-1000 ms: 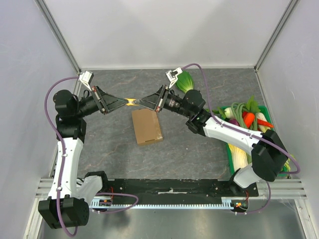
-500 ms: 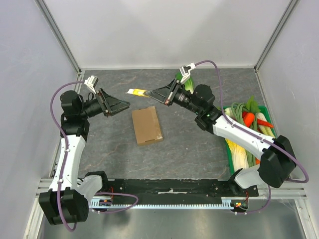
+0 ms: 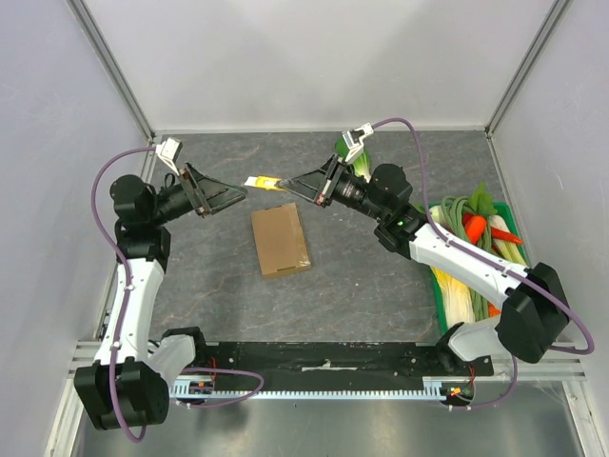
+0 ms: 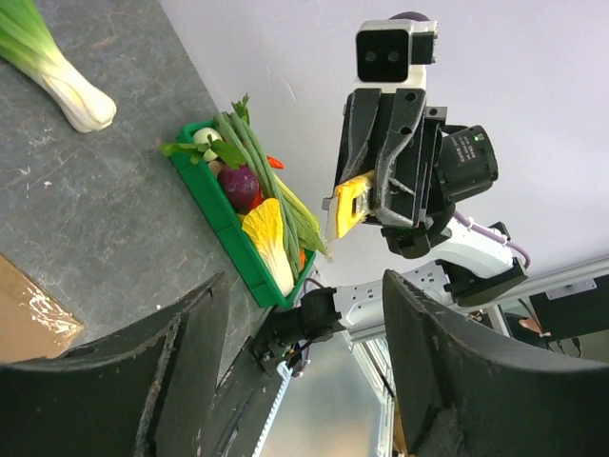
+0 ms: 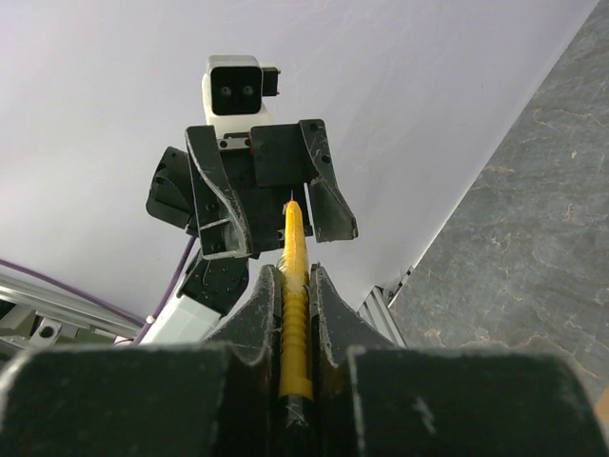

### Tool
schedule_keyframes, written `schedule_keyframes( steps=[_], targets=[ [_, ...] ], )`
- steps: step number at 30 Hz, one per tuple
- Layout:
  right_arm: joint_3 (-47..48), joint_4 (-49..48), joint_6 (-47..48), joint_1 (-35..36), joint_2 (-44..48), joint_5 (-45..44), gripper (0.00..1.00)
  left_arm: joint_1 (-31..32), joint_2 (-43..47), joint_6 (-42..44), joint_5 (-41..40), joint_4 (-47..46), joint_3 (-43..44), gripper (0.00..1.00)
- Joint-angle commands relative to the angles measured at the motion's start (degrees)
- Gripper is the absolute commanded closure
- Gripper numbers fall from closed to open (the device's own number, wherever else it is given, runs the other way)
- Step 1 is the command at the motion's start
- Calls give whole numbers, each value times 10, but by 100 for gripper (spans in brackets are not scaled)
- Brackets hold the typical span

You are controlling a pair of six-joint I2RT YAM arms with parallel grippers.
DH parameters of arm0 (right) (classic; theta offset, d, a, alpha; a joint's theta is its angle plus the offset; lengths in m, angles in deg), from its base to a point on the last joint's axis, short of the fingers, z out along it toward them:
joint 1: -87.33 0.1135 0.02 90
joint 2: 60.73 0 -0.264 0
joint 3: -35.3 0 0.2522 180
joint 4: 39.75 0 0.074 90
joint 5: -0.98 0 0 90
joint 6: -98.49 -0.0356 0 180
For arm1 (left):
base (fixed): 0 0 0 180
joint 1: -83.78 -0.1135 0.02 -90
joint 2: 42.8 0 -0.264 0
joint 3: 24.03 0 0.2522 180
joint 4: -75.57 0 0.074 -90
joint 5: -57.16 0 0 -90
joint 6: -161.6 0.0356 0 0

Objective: Unpack the express box

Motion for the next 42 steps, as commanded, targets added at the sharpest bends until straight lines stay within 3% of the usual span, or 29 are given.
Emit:
schedule_keyframes(
  steps=[1, 13, 17, 20, 22, 26, 27, 29, 33, 38, 42],
  targets=[
    [-3, -21, -2, -3, 2, 18, 100, -3, 7, -54, 3, -86, -6, 31],
    [1, -40, -9, -3, -8, 51, 100, -3, -7, -76, -2, -101, -12, 60],
    [2, -34, -7, -3, -12, 51, 100, -3, -10, -83, -1, -113, -15, 61],
    [8, -19, -3, -3, -14, 55, 100, -3, -11, -83, 2, -118, -18, 56],
    [7, -17, -2, -3, -14, 54, 100, -3, -11, -83, 3, -118, -19, 58],
    [7, -14, -3, -3, -11, 50, 100, -3, -13, -82, 4, -119, -22, 80],
    [8, -12, -3, -3, -11, 51, 100, -3, -14, -83, 5, -119, -23, 91],
    [8, -12, -4, -3, -9, 47, 100, -3, -14, -81, 6, -118, -26, 98],
    [9, 16, 8, -3, 7, 19, 100, -10, -18, -28, 3, -72, -16, 98],
    [22, 103, 69, -18, 42, -24, 100, -27, -29, 70, -32, 83, 16, 97],
    [22, 132, 79, -29, 59, -33, 100, -28, -38, 78, -40, 84, 8, 86]
  ],
)
